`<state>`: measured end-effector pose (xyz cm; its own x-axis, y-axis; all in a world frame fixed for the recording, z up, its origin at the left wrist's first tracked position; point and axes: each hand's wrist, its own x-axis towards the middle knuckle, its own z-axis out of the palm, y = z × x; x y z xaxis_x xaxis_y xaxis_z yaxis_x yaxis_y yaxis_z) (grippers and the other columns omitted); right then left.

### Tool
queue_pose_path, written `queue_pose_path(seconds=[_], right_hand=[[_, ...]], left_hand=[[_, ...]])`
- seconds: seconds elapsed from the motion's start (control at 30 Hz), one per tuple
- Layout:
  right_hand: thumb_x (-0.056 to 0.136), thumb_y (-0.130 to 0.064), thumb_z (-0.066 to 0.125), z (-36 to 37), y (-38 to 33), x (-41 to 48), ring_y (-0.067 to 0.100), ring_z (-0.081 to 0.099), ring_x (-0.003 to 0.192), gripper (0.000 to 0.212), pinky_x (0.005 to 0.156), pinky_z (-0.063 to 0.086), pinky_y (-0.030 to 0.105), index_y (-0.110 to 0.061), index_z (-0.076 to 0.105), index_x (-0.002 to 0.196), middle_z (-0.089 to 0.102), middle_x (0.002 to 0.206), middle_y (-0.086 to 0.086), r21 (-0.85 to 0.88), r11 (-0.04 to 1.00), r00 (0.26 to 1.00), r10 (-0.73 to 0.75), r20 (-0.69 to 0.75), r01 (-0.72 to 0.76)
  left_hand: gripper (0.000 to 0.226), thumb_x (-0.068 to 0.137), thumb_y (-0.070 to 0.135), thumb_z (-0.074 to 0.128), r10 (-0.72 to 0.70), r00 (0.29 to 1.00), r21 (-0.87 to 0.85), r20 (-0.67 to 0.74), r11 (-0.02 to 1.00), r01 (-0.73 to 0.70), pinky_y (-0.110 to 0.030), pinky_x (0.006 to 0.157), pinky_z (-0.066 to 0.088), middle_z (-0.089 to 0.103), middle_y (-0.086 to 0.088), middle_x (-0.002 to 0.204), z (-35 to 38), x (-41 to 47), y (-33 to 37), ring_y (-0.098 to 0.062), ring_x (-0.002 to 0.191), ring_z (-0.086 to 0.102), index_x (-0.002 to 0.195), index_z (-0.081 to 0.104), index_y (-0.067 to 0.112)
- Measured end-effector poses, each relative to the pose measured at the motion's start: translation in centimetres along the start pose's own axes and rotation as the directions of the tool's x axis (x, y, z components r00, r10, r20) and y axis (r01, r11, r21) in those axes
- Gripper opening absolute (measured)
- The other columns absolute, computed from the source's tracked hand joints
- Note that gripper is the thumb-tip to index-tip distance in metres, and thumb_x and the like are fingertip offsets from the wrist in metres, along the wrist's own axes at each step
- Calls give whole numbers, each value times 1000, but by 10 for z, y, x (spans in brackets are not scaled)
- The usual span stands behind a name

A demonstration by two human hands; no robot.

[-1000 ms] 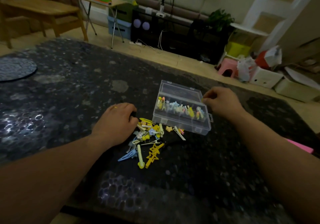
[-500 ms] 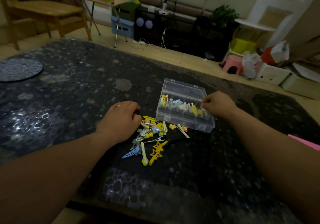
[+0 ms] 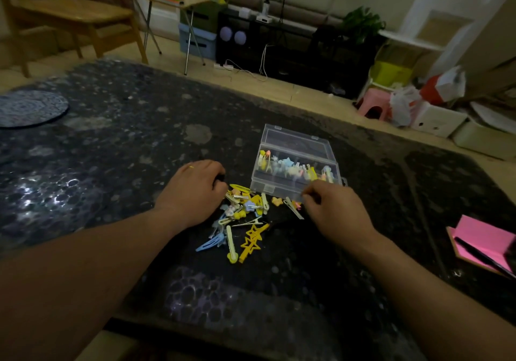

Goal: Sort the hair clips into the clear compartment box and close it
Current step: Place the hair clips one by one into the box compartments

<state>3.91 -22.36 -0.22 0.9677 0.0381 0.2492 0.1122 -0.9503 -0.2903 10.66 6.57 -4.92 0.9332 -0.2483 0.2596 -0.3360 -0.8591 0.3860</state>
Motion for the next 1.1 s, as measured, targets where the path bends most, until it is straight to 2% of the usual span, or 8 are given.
queue_pose_path(seconds=[0.13,0.3,0.43,0.57,0.73,0.83,0.97,1.1], right_hand=[[105,-25,64,8,2,5,5,64,79,16,69,45,21,-24,78,113,78,102,-6,-6,1000,1000,-17,8,17],[104,-30,64,16,-6,15,8,64,88,17,75,50,25,-25,76,115,75,106,-6,-29,993,992,-117,51,119],[105,-39,60,24,-19,24,11,57,94,22,80,55,29,-26,76,111,61,101,-6,-148,946,954,-269,135,288],[105,-44,57,20,-30,31,15,60,98,27,83,57,35,-25,76,112,65,105,-3,-279,892,931,-316,181,357],[106,-37,57,17,-43,29,20,62,95,27,80,54,37,-17,75,108,66,104,4,-424,802,907,-351,234,420],[105,-29,56,19,-50,27,24,63,96,25,82,58,42,-13,74,108,66,105,7,-469,780,909,-335,247,415],[106,-34,52,14,-44,24,15,59,90,24,80,57,35,-20,71,101,63,102,1,-329,884,939,-276,206,333],[105,-40,58,-3,-26,31,5,55,77,23,67,50,26,-27,66,88,58,87,-10,-86,989,991,-118,68,124]], left_hand=[[46,89,40,34,-2,1000,-2,5,1000,2,-39,104,42,66,2,120,0,0,0,-18,112,58,119,64,21],[36,94,36,40,0,1000,-6,3,1000,0,-39,105,43,65,4,119,1,0,-2,-17,111,57,119,63,23],[35,95,34,42,4,1000,-7,5,1000,-4,-38,105,42,65,3,120,1,1,-1,-17,112,57,120,64,23],[34,96,33,42,-2,1000,-12,5,1000,2,-39,105,42,65,3,121,1,0,-1,-17,112,57,120,64,22],[37,95,34,41,-3,1000,-12,15,1000,3,-39,108,40,65,3,122,2,0,-2,-18,115,56,121,63,22],[40,93,36,37,-3,1000,-9,5,1000,3,-38,109,39,65,3,122,3,0,-2,-17,115,57,120,63,23],[36,95,34,40,-5,1000,-11,2,1000,5,-37,109,38,65,4,122,3,1,-3,-16,114,57,120,63,23],[35,95,34,40,3,1000,-19,-11,1000,-3,-37,108,39,65,5,120,4,1,-4,-15,111,57,118,63,24]])
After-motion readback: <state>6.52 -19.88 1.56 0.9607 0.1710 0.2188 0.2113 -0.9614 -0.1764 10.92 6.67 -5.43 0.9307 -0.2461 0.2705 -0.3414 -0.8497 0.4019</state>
